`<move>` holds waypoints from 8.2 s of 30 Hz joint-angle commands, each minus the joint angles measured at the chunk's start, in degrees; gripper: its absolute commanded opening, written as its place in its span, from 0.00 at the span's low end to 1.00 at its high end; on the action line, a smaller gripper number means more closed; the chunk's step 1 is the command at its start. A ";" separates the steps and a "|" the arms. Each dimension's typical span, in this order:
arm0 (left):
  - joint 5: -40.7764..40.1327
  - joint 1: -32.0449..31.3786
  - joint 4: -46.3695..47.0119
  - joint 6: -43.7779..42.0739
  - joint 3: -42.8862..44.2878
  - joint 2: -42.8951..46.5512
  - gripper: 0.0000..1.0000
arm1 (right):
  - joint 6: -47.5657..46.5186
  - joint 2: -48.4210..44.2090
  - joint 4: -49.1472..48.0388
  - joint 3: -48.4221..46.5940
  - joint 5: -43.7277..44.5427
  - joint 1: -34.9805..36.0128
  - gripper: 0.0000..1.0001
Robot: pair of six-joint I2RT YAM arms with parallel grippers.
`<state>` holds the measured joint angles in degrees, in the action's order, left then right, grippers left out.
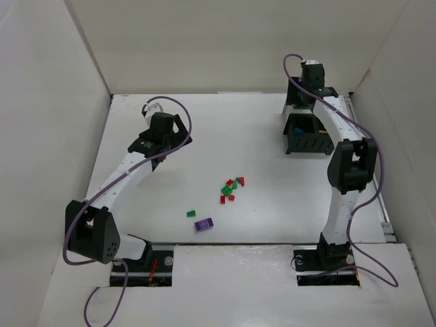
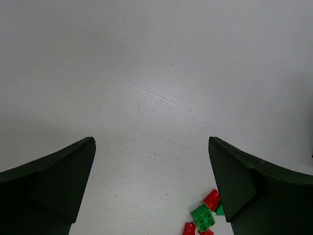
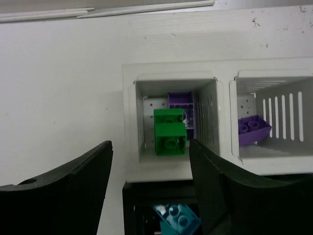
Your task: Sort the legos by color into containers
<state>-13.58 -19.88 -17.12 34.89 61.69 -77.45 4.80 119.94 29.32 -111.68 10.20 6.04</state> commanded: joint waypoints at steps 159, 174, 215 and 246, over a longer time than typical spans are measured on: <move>8.13 -4.47 1.57 3.60 -20.03 19.18 1.00 | 5.05 -18.09 -7.96 47.69 -3.43 46.87 0.58; 6.47 -4.99 1.57 4.13 -20.03 18.56 1.00 | 6.19 -17.02 -5.43 47.69 -1.41 47.39 0.29; 6.46 -3.33 2.18 -2.90 -2.45 0.11 1.00 | 4.96 -21.94 0.22 20.71 8.34 -9.11 0.19; 0.49 -1.05 -0.63 -1.85 -5.71 8.28 1.00 | 3.38 -23.44 -0.93 21.24 6.85 -10.35 0.21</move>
<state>-10.87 -21.85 -17.28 32.95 55.86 -70.87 9.06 99.35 30.65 -88.66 17.10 -4.08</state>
